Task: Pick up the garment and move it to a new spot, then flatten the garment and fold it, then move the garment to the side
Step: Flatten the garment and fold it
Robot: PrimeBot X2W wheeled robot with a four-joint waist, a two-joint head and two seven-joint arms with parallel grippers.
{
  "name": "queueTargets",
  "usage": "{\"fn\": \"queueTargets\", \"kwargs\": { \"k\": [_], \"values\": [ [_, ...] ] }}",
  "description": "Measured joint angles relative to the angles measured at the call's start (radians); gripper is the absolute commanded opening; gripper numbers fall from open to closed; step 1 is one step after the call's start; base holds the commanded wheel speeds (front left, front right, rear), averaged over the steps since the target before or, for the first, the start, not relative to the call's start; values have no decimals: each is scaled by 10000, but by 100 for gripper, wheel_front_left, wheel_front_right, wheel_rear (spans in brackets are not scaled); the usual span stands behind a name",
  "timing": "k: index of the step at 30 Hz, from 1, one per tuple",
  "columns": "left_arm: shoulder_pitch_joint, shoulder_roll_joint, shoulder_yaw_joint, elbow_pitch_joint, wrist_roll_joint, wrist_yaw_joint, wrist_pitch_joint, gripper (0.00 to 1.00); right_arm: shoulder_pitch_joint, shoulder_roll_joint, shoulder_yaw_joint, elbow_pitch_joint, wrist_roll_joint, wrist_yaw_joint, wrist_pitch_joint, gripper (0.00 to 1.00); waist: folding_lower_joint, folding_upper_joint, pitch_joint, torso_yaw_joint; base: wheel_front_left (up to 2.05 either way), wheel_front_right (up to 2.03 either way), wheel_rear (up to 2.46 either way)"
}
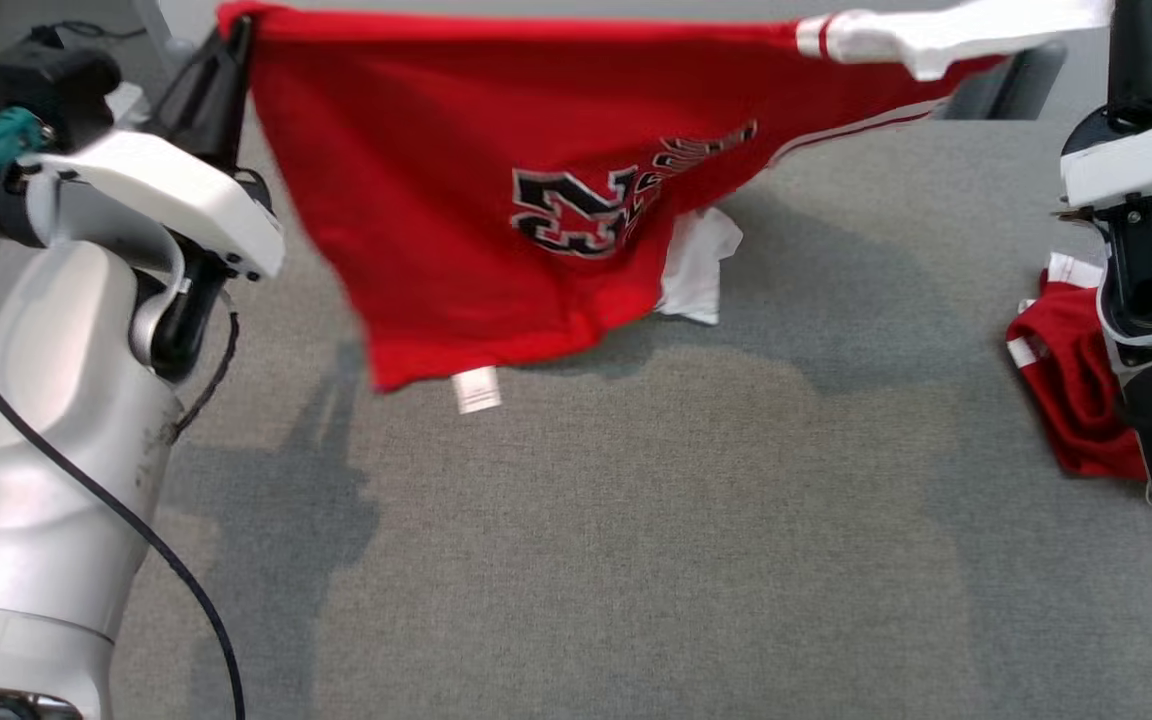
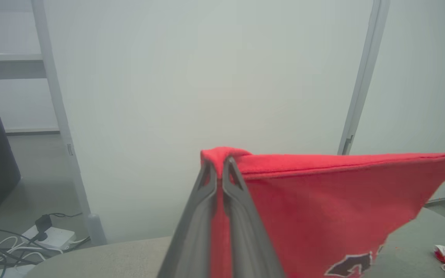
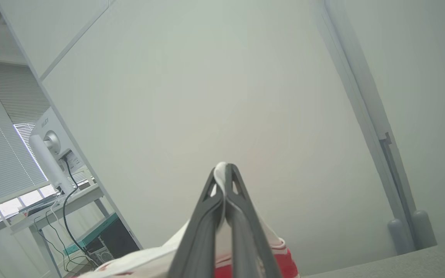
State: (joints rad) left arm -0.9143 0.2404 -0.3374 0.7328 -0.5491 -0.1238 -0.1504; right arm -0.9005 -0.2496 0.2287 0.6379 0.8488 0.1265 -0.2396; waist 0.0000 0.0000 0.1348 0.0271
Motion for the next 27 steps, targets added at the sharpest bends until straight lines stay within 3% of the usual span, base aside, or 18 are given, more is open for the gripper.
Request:
{"fn": "queueTargets", "kwargs": {
  "k": [4, 7, 16, 21, 25, 27],
  "values": [
    [57, 163, 15, 249, -280, 0, 207, 0, 253, 88, 288, -77, 384, 0, 130, 0, 0, 0, -414, -133, 0, 0, 0],
    [1033, 153, -100, 311, -690, 0, 431, 0, 1172, 161, 775, -196, 708, 0, 610, 0, 0, 0, -757, -230, 0, 0, 0],
    [5459, -686, -69, 497, -2019, 17, 345, 0, 4651, 211, 1764, -1208, 1475, -2, 1544, 0, 0, 0, -1434, -479, 0, 0, 0],
    [6908, -1208, -27, -313, -2433, 155, 102, 0, 6182, 173, 1918, -2403, 1812, -2, 2140, 0, 0, 0, -1409, -477, 0, 0, 0],
    [7813, -1302, -378, -1707, -2798, 153, 1135, 0, 7416, -54, 2180, -3925, 2176, -2, 3498, 0, 0, 0, -1124, -434, 0, 0, 0],
    [8047, -926, -855, -2562, -2725, 155, 2224, 0, 7905, -303, 2155, -4671, 2251, -4, 4288, 0, 0, 0, -900, -399, 0, 0, 0]
  ]
}}
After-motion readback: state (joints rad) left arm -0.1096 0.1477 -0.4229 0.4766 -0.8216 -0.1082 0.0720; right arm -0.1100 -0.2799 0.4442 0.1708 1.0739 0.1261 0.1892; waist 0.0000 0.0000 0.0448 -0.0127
